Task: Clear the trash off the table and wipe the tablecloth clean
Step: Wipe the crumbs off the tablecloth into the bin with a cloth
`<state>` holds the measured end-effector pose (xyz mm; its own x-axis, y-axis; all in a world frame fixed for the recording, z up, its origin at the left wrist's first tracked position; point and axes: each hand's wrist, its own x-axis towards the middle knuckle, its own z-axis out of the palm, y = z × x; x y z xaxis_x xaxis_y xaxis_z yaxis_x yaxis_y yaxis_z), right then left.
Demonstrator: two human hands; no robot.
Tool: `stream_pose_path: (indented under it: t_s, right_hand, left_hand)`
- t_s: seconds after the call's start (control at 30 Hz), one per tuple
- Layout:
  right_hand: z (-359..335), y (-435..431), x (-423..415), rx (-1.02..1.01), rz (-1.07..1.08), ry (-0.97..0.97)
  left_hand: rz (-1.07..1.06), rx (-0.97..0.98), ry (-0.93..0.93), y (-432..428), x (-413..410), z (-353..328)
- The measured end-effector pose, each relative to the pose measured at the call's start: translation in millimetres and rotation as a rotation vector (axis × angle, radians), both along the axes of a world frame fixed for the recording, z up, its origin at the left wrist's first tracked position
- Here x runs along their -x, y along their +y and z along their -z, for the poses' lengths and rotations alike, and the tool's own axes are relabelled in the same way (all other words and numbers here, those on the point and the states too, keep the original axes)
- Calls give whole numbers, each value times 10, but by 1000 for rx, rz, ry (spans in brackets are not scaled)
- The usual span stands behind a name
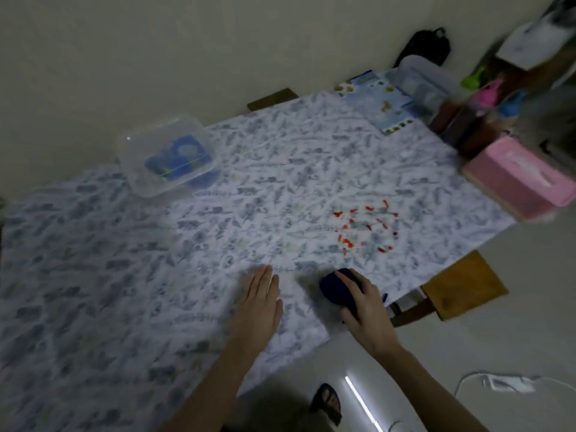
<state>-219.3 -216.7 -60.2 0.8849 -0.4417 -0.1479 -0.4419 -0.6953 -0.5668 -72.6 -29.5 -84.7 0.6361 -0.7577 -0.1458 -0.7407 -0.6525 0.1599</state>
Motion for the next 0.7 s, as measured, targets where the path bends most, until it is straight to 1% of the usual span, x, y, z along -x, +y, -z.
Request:
stream_pose_path:
  t_s: [0.2, 0.37, 0.47, 0.57, 0.63, 0.7]
  right_hand:
    - [-51, -1075, 310, 23, 176, -11]
    - [20, -1672, 225, 88, 191, -23]
    - [101, -1920, -25, 117, 228, -23]
    - [162, -2152, -292, 140, 268, -2]
    - [212, -2321, -423, 191, 294, 56]
    - [262, -2499, -512, 295, 276, 148]
  left_hand:
    - [9, 0, -7, -958, 5, 149]
    - [23, 30, -65, -1385, -240, 234]
    - [-31, 59, -66, -1502, -507, 286]
    - [-75, 22, -109, -1496, -762, 380]
    - [-92, 38, -94, -1443, -870, 471]
    - [-97, 66, -78, -1394, -916, 529]
